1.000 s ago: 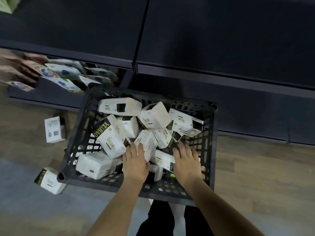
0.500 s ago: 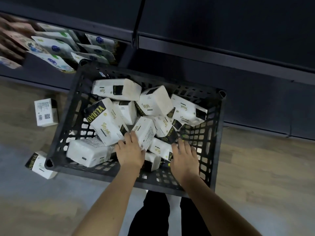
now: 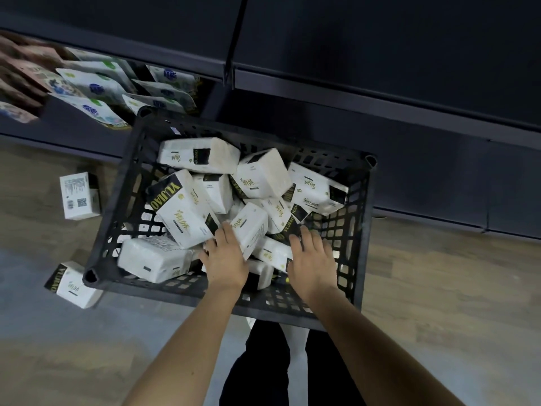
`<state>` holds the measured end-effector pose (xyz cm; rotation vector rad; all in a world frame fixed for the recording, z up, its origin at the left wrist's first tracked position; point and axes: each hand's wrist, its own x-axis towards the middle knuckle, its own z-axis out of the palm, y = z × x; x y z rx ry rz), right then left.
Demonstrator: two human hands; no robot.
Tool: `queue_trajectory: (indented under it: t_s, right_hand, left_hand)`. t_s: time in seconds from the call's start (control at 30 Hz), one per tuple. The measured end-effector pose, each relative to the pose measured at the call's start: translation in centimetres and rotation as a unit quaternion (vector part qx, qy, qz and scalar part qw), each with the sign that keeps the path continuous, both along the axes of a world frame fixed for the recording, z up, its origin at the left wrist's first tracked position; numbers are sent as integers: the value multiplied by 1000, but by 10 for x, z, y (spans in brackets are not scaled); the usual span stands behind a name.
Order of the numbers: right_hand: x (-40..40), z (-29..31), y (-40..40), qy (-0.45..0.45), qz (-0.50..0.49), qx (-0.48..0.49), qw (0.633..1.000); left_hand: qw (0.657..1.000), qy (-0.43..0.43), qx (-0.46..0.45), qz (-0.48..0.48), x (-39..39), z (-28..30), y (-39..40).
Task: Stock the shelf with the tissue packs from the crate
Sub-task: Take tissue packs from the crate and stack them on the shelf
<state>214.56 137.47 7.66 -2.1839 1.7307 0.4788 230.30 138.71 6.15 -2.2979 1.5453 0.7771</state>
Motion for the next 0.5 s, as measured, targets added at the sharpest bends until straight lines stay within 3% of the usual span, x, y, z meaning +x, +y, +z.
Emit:
queue_trajectory:
  t_s: [0.27,0.5]
  right_hand:
    - [1,61,-18,8,57,12,998]
    - [1,121,-31,13,66,-20,998]
  left_hand:
    - [989,-80,-59,-105,10,62,3]
    - [948,-103,-226,-198,19,121,-7]
